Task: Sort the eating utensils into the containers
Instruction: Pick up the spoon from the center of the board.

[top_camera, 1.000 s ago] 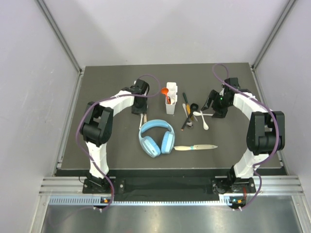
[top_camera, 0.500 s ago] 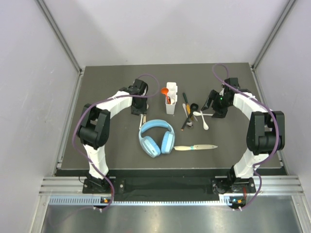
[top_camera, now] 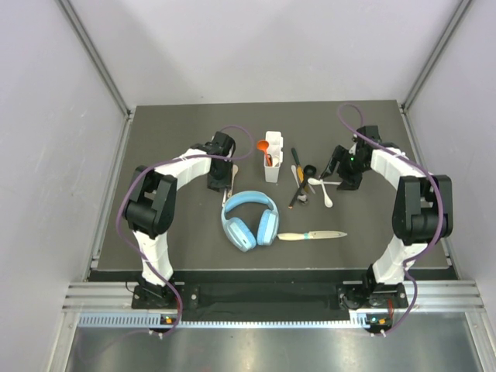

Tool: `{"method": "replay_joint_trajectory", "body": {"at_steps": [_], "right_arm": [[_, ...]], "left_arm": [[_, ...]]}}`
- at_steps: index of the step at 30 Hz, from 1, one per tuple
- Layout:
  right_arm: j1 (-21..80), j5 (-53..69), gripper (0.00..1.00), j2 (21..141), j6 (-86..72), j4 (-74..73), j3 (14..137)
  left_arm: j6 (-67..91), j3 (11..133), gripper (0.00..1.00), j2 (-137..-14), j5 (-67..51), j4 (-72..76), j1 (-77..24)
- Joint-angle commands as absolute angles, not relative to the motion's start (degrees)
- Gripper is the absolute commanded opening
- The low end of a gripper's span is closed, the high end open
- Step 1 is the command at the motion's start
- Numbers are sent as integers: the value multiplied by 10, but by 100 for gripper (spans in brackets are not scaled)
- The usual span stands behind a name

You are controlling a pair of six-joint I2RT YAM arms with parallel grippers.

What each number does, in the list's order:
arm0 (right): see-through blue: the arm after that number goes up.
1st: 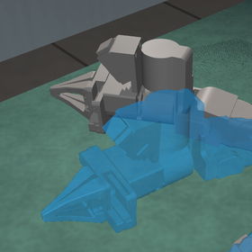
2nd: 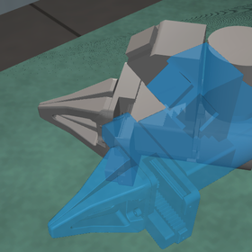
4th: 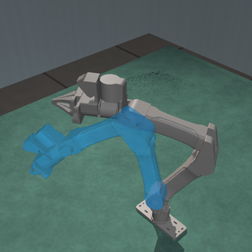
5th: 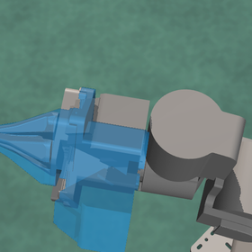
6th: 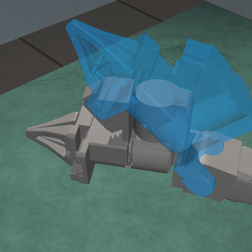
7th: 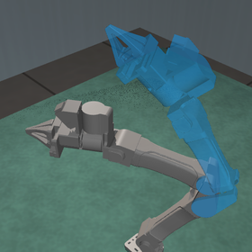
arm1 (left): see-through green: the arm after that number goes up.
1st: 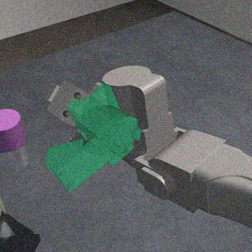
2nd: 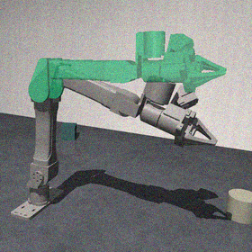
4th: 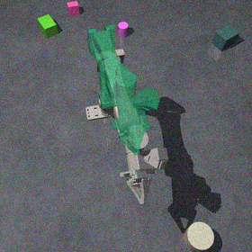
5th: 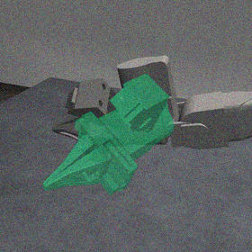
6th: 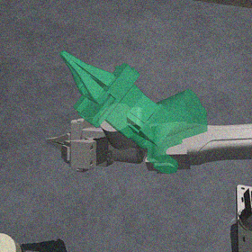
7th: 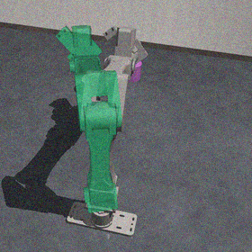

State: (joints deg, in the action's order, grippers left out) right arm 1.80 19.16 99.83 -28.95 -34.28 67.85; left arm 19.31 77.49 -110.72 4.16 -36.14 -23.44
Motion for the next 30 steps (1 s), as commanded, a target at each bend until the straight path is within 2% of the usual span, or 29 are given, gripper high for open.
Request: {"method": "replay_joint_trajectory", "body": {"at_steps": [1, 25, 28, 29, 30], "right_arm": [[12, 196, 73, 1003, -278, -342, 694], [11, 194, 73, 1023, -269, -348, 707], [10, 194, 73, 1024, -268, -350, 707], [10, 194, 73, 1023, -268, -349, 707], [10, 194, 73, 1025, -269, -348, 706]], "left_arm": [[187, 769, 41, -1087, 62, -354, -233], [181, 831, 36, -1163, 65, -360, -233], [179, 826, 23, -1163, 60, -361, -233], [178, 825, 14, -1162, 57, -363, -233], [178, 823, 0, -1160, 55, -362, -233]]}}
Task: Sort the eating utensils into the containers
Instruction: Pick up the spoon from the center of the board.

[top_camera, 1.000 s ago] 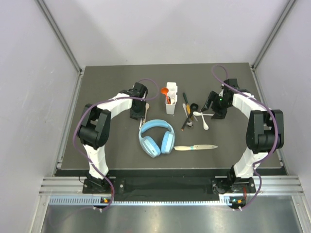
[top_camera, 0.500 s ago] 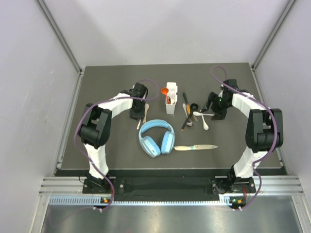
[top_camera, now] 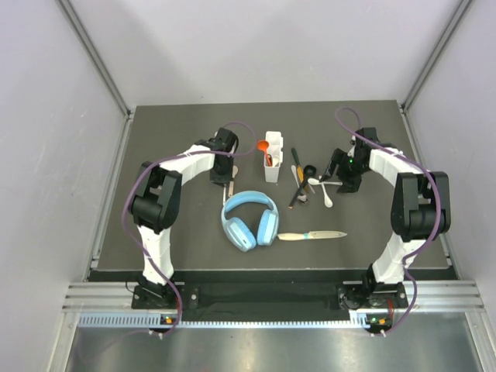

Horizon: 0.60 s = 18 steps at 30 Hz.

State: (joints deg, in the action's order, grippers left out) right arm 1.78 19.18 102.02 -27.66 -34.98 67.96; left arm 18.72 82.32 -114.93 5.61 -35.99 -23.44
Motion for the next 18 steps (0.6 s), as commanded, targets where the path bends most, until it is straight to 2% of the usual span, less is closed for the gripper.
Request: {"method": "replay_joint_trajectory", "body": {"at_steps": [1, 9, 18], "right_arm": [[10, 195, 73, 1025, -269, -348, 706], [9, 199, 73, 1026, -270, -342, 702], [10, 204, 73, 1030, -275, -342, 713]], "left_arm": [[172, 817, 0, -1158, 43, -364, -233], [177, 770, 0, -1090, 37, -345, -232], [199, 820, 0, -1052, 60, -349, -221]]}}
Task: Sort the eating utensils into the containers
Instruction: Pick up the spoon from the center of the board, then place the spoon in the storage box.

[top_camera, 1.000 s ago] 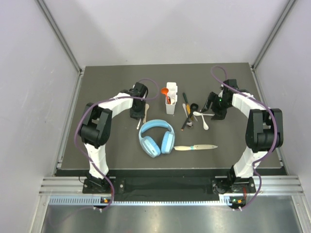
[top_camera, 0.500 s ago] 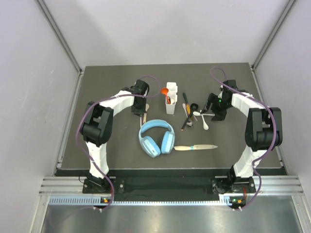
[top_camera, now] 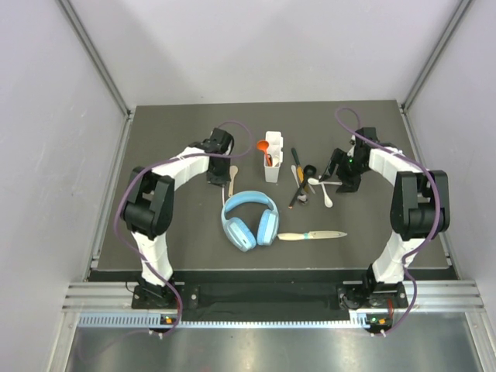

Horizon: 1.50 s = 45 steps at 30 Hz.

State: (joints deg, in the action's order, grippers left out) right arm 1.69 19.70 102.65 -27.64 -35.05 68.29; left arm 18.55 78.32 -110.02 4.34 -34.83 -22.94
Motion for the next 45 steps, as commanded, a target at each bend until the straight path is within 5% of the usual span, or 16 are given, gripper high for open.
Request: {"method": "replay_joint_trajectory", "body": {"at_steps": [1, 20, 34, 45], "right_arm": [[9, 205, 73, 1029, -275, -342, 714], [11, 205, 73, 1037, -262, -346, 731], [11, 206, 73, 1025, -246, -346, 721], [11, 207, 73, 1010, -244, -340, 699]], "left_arm": [[199, 824, 0, -1045, 62, -349, -220], [243, 813, 0, -891, 119, -198, -279], [141, 811, 0, -1011, 250, 42, -395], [122, 852, 0, -1025, 272, 53, -405]]}}
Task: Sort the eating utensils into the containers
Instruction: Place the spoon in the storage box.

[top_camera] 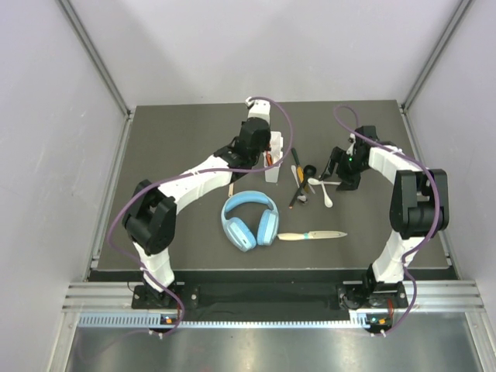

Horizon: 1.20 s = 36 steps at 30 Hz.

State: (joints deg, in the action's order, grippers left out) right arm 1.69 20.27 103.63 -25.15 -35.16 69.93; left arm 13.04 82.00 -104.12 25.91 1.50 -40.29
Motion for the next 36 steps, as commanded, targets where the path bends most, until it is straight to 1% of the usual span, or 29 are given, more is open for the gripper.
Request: {"method": "replay_joint_trajectory", "body": {"at_steps": [1, 16, 31, 32, 34, 36], "right_arm": [[11, 209, 73, 1013, -244, -340, 699], [11, 213, 73, 1021, -245, -342, 704], [11, 211, 73, 1027, -244, -340, 692], [11, 212, 73, 1026, -244, -339, 692], [11, 209, 73, 1024, -245, -339, 693], [11, 208, 73, 1023, -244, -341, 696]], "left_arm": [[124, 853, 0, -1026, 270, 50, -405], [134, 854, 0, -1069, 241, 57, -414], [132, 775, 0, -1060, 229, 70, -433], [132, 772, 2, -1059, 230, 73, -433], [132, 764, 8, -1060, 234, 74, -433], [132, 760, 17, -1057, 233, 74, -433]]}}
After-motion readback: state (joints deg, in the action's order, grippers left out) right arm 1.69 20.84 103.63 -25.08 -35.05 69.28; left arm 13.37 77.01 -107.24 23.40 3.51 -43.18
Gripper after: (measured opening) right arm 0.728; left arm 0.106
